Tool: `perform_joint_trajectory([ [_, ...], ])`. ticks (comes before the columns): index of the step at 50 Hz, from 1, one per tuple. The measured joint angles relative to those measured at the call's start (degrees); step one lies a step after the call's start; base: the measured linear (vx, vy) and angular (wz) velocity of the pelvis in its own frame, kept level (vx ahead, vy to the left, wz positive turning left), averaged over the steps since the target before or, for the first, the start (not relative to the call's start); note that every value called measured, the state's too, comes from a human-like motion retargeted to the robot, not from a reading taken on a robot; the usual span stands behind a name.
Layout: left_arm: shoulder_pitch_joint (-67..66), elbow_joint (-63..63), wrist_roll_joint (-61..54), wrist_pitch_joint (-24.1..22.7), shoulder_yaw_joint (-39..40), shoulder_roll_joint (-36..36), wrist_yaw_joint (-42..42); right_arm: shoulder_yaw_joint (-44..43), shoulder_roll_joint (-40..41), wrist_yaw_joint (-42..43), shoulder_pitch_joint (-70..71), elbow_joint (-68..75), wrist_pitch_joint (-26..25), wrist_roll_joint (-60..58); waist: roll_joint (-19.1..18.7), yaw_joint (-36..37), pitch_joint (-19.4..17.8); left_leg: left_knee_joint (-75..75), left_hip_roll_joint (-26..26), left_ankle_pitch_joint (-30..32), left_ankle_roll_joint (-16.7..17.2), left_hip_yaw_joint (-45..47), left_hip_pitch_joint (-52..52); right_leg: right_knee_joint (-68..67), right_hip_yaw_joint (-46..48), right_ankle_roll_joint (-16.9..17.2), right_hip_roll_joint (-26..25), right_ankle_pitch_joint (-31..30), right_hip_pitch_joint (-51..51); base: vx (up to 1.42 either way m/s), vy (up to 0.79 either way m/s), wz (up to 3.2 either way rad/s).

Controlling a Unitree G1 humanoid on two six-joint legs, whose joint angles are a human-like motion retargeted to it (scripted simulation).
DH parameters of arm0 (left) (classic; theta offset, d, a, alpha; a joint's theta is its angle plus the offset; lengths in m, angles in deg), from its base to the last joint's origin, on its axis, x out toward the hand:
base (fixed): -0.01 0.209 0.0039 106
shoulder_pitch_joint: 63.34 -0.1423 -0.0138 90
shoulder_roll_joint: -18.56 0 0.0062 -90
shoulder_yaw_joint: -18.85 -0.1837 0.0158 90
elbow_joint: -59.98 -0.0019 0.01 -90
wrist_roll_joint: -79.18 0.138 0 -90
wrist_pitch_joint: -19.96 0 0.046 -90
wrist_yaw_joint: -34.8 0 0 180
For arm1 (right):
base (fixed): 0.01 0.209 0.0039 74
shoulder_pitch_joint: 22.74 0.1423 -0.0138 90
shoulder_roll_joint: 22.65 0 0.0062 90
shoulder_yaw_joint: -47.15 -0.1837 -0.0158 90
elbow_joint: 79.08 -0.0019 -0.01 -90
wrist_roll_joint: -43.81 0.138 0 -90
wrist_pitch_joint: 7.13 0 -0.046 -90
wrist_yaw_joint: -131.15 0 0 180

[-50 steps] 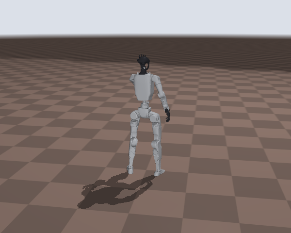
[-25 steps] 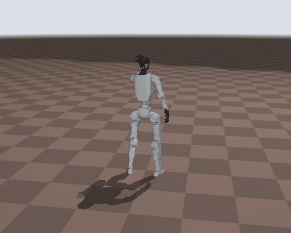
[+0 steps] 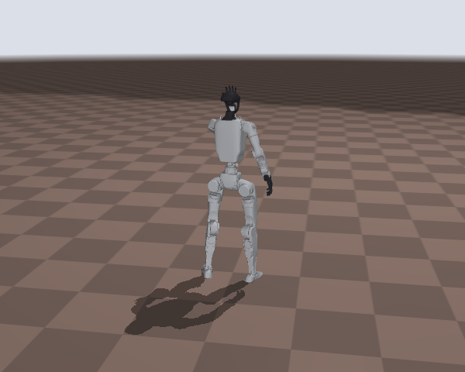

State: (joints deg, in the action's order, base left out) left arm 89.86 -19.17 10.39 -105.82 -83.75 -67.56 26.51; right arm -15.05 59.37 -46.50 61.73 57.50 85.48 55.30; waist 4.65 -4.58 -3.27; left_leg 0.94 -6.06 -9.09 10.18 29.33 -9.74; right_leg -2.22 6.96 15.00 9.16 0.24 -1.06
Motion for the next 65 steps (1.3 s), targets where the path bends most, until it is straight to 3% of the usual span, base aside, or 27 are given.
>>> perform_joint_trajectory([
  [5, -0.56, 17.48, 5.09, 1.65, -1.78, -0.7, 8.57, -0.31, -0.6, -4.04, -0.7, -0.49, -0.08, -3.54, 0.04, -0.11, 0.17, 0.06, -0.49, 0.05, 0.34, 0.95, 0.14, 0.28, -0.78, 0.0, -0.73, -0.47, 0.59, 0.0, -0.01, -0.08],
  [8, -2.7, 16.48, 6.92, 1.47, 0.18, -0.38, 6.56, -1.21, -0.41, -3.78, -1.24, 0.19, -0.16, -3.51, -0.05, -0.25, 0.23, -0.01, -0.4, -0.03, 0.31, 0.85, 0.05, 0.19, -0.7, 0.0, -0.58, -0.37, 0.45, 0.0, 0.0, 0.0],
  [15, -6.44, -12.85, 3.38, -0.44, 5.89, 2.42, -7.6, -1.19, -0.02, 0.74, -2.25, 3.31, 0.03, 0.13, -0.89, -0.58, 0.49, -0.22, 0.28, -0.17, 0.06, -0.6, -0.34, -0.28, 0.59, 0.0, 0.51, 0.41, -0.72, 0.0, 0.02, 0.13],
  [20, -4.12, -35.64, -12.2, 0.74, 4.33, 5.04, -10.74, 0.85, 0.03, 3.88, -1.9, 4.73, -0.46, 2.0, -1.53, -1.05, 0.63, -0.17, 0.63, -0.09, 0.21, -1.35, -0.41, -0.43, 1.41, 0.0, 1.04, 0.81, -1.19, 0.0, 0.0, 0.04],
  [22, -4.2, -36.04, -14.04, 0.45, 3.08, 5.76, -10.5, 1.1, 0.1, 4.27, -2.01, 4.38, -0.57, 1.54, -1.53, -1.25, 0.68, -0.14, 0.62, -0.06, 0.39, -1.32, -0.33, -0.34, 1.45, 0.0, 1.02, 0.75, -1.15, 0.0, 0.0, 0.0],
  [27, -5.58, -15.14, -8.83, -2.08, 0.83, 6.11, -3.96, -0.13, 0.44, 2.49, -1.95, 2.8, -0.7, 0.02, -0.91, -1.22, -0.01, 0.06, 0.44, 0.07, 0.61, -0.83, -0.13, -0.13, 1.02, 0.0, 0.68, 0.32, -0.67, 0.0, 0.0, 0.0],
  [33, -3.6, 16.03, 5.48, -1.31, -2.46, 5.33, 2.0, -0.39, 0.22, -1.57, -2.14, 0.79, -0.59, -3.16, -0.15, -0.67, -0.18, 0.21, -0.06, 0.07, 0.7, 0.42, 0.01, 0.12, -0.13, 0.0, -0.17, -0.33, 0.21, 0.0, -0.02, -0.15],
  [36, -3.14, 24.27, 7.89, -0.02, -3.74, 4.48, 5.87, -0.35, 0.14, -3.6, -2.44, -0.09, -0.48, -5.26, 0.1, -0.36, 0.09, 0.17, -0.24, 0.01, 0.73, 0.87, -0.03, 0.19, -0.55, 0.0, -0.44, -0.51, 0.41, 0.0, 0.0, 0.0],
  [40, -5.61, 22.68, 9.38, 0.41, -0.94, 3.33, 3.65, -1.19, 0.38, -3.19, -2.7, -0.25, -0.43, -5.2, 0.25, 0.13, 0.28, 0.05, -0.09, -0.15, 0.5, 0.82, -0.21, 0.08, -0.59, 0.0, -0.24, -0.4, 0.22, 0.0, 0.0, 0.0],
  [45, -8.84, 2.79, 9.45, -0.48, 3.44, 3.12, -9.17, -1.03, 0.24, 0.49, -2.66, 1.04, -0.4, -2.28, -0.2, 0.48, 0.61, -0.1, 0.43, -0.3, 0.07, -0.26, -0.42, -0.22, 0.29, 0.0, 0.56, 0.13, -0.55, 0.0, 0.02, 0.11],
  [50, -7.29, -20.46, -1.99, 1.14, 2.4, 3.37, -17.46, 0.18, 0.4, 4.18, -2.3, 2.32, -1.27, -0.47, -0.52, 0.66, 1.12, -0.1, 0.91, -0.26, -0.16, -1.4, -0.35, -0.39, 1.4, 0.0, 1.3, 0.59, -1.1, 0.0, 0.02, 0.16],
  [52, -6.43, -24.43, -6.16, 1.67, 1.6, 3.29, -18.0, 0.4, 0.42, 4.83, -2.03, 2.38, -1.62, -0.19, -0.56, 0.53, 1.18, -0.06, 1.03, -0.21, -0.14, -1.66, -0.26, -0.4, 1.68, 0.0, 1.46, 0.65, -1.17, 0.0, 0.0, 0.0],
  [55, -6.49, -20.51, -7.87, 0.24, 0.44, 2.81, -15.44, 0.2, 0.51, 4.71, -2.04, 1.84, -1.54, -0.44, -0.37, 0.35, 1.23, -0.01, 1.01, -0.15, 0.06, -1.72, -0.08, -0.26, 1.77, 0.0, 1.42, 0.53, -1.08, 0.0, 0.0, 0.0],
  [58, -6.79, -6.95, -6.97, -1.23, -0.01, 1.54, -6.29, -0.51, 0.57, 2.79, -1.75, 1.4, -0.99, -0.32, -0.02, 0.4, 0.81, 0.12, 0.86, -0.05, 0.23, -1.49, 0.03, -0.1, 1.55, 0.0, 1.16, 0.28, -0.85, 0.0, 0.0, 0.0],
  [65, -3.82, 21.08, 0.1, 2.68, -2.37, -0.14, 13.03, 0.27, 0.34, -4.72, -2.27, 0.32, -0.47, -4.07, 0.65, 0.62, 1.05, 0.17, 0.43, -0.07, 0.42, -0.42, 0.18, 0.3, 0.54, 0.0, 0.46, -0.3, -0.22, 0.0, 0.0, 0.0],
])
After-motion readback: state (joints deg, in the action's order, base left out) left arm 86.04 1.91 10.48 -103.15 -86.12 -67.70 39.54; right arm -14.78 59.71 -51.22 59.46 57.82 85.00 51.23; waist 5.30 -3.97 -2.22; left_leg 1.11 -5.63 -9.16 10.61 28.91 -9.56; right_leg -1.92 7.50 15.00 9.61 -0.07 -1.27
